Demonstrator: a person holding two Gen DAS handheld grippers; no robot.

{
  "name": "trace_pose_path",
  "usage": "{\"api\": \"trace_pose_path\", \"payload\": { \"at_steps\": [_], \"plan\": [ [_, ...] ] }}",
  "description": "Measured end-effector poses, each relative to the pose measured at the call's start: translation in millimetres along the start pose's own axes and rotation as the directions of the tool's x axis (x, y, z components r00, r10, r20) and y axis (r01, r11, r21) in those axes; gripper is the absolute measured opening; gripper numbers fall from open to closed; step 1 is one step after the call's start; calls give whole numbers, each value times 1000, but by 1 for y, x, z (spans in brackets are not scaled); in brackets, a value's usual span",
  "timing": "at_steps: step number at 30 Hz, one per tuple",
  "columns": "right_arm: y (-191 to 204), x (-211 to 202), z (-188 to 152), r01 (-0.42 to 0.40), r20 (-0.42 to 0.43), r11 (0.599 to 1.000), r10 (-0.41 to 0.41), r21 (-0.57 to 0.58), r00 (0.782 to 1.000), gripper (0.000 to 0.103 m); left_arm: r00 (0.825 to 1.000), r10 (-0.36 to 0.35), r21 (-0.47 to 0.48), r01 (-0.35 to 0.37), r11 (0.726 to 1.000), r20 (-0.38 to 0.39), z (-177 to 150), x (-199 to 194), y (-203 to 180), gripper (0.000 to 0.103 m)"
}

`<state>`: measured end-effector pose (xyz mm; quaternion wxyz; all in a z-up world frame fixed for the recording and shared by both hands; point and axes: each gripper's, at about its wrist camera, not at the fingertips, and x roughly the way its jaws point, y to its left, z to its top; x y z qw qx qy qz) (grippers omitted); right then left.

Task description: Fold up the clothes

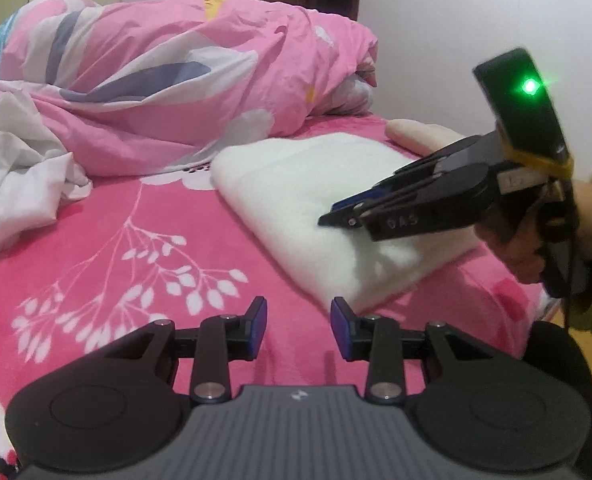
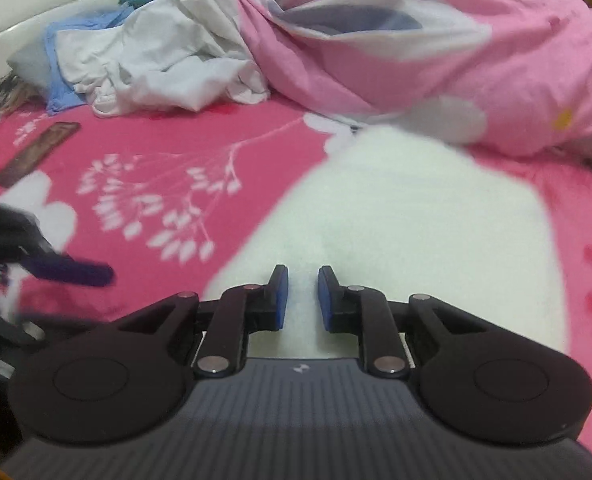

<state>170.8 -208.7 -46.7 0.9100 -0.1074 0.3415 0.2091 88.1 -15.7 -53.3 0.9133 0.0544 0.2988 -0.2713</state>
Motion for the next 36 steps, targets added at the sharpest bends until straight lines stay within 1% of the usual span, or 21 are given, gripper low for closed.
{"api": "trace_pose_path", "payload": {
  "at_steps": [3,5,6,9,11,13,14,16,18,19,21,23,24,25,26,27,28,29,32,34,36],
  "plan": [
    [4,-8,10,31,-21,999,-31,17,999,16,1000,11,0,-11,1000,10,0,-1,0,36],
    [7,-23,13,47,-2,999,-47,18,999,16,1000,15,-1,-15,1000,17,0,-2,1,36],
    [8,-30,11,46,15,999,-46,27,999,16,1000,14,3,-14,1000,19,1,-1,0,36],
    [8,-14,-19,50,49,998,-51,36,997,15,999,17,15,-17,1000,28,4,1,-1,36],
    [7,-13,-21,55,61,996,-59,72,996,15,999,24,26,-25,999,38,7,2,-2,36],
    [10,-18,-20,69,76,996,-74,63,994,16,998,24,25,-25,999,49,11,4,-4,36],
    [10,-24,-19,72,85,996,-77,60,993,16,998,23,25,-24,999,56,13,5,-4,36],
    [7,-43,-15,83,98,991,-93,104,991,16,996,23,35,-26,999,83,17,7,-6,36],
    [4,-45,-22,103,90,987,-115,126,989,16,994,13,41,-18,999,105,23,14,-7,36],
    [1,-38,-31,98,81,985,-110,138,991,16,994,4,37,-8,999,110,27,19,-8,36],
    [-3,-30,-51,72,127,982,-95,172,987,15,993,-24,35,20,999,117,35,31,-11,36],
    [-7,-35,-52,55,138,974,-87,222,987,15,993,-33,44,29,999,113,39,43,-15,35],
    [-8,-38,-53,47,141,968,-84,248,986,15,995,-35,54,30,998,95,39,50,-18,35],
    [-8,-45,-53,52,144,965,-92,259,985,15,996,-37,65,32,997,77,40,57,-21,34],
    [-8,-52,-53,62,146,962,-104,265,984,15,996,-32,82,26,996,78,38,58,-24,35],
    [-7,-61,-54,87,157,958,-134,273,978,15,997,-27,100,19,995,79,36,59,-27,36],
    [-8,-73,-56,128,178,951,-183,282,967,15,997,-23,119,15,993,69,35,59,-29,37],
    [-10,-78,-58,171,181,941,-230,291,956,15,998,-18,130,9,992,65,35,60,-31,37],
    [-25,-55,-84,258,86,915,-297,311,951,15,999,-17,134,11,991,49,34,62,-34,39],
    [-29,-51,-97,242,122,912,-296,330,947,15,999,-6,157,-2,988,48,33,63,-38,40],
    [-30,-60,-93,231,132,905,-294,358,947,15,999,5,173,-13,985,45,33,63,-40,41]
  ]
}}
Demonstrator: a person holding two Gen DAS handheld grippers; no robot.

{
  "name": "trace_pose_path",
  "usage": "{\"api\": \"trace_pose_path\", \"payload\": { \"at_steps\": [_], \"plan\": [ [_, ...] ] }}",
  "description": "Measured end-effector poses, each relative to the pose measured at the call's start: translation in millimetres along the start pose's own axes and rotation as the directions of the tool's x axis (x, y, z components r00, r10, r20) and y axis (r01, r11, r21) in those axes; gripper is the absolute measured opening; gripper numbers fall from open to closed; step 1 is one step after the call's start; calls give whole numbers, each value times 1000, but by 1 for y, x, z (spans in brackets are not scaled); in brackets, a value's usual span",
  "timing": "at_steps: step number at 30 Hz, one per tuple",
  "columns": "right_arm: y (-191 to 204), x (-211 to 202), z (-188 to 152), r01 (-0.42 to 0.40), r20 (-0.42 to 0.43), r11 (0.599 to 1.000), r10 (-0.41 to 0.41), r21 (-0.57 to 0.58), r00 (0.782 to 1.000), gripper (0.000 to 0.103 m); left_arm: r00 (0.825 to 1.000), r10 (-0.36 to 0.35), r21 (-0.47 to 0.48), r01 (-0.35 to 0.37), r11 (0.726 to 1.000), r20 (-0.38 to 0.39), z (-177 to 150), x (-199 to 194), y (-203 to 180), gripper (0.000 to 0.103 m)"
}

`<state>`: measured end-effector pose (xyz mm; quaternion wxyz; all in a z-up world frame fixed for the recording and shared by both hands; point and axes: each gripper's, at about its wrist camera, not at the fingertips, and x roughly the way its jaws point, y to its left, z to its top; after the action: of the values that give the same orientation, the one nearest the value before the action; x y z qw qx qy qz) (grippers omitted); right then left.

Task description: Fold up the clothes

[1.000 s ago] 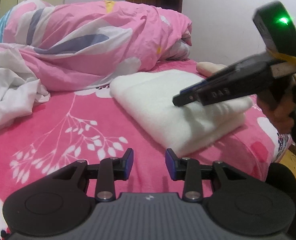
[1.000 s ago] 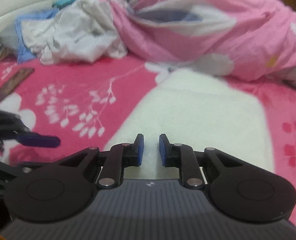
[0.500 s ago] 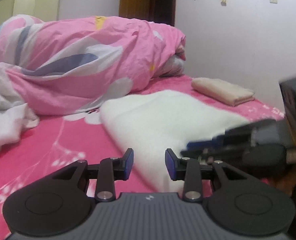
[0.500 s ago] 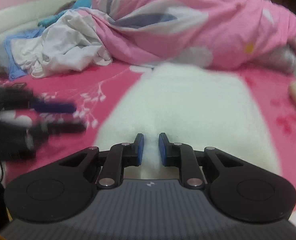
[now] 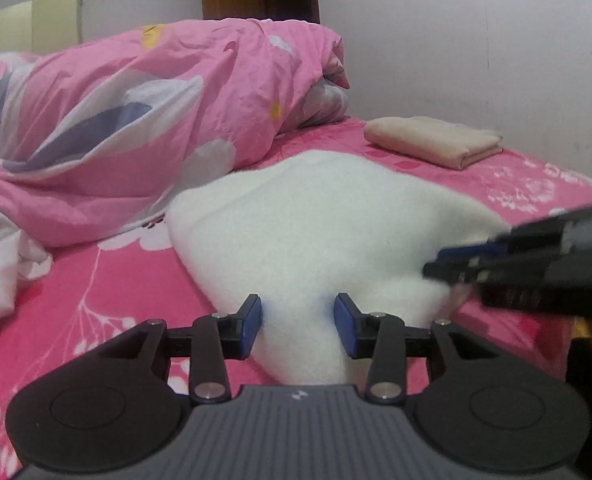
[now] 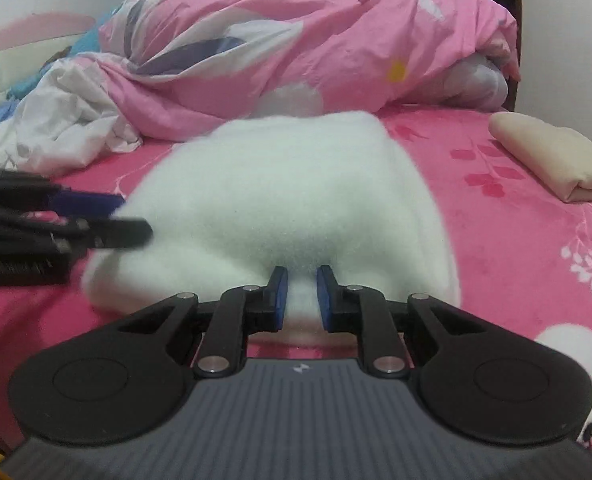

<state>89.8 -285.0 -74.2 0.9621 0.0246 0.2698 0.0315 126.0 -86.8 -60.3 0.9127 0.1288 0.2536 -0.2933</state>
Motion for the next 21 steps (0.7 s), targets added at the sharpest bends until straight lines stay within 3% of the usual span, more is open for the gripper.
{"api": "trace_pose_path", "payload": {
  "at_steps": [3,5,7,12,16,21],
  "plan": [
    [-2,-15,12,9,25,999,-10,36,1000,15,1000,-2,-4,2,1000,-8,1,0,1,41],
    [-7,-21,14,76,58,997,-77,11,995,14,1000,-3,-3,3,1000,-9,1,0,1,41],
    [-20,-3,3,107,12,994,-107,-3,994,14,1000,0,10,0,1000,-9,2,0,-1,41],
    [-19,-4,16,100,-1,995,-100,-12,995,14,1000,6,17,-6,1000,-12,2,0,-2,41],
    [-4,-16,42,78,89,995,-72,-68,993,14,1000,1,10,-1,1000,-9,2,-1,-1,42],
    [-21,26,36,79,49,995,-77,-52,996,13,1000,-5,16,5,1000,0,2,0,-2,42]
  ]
}}
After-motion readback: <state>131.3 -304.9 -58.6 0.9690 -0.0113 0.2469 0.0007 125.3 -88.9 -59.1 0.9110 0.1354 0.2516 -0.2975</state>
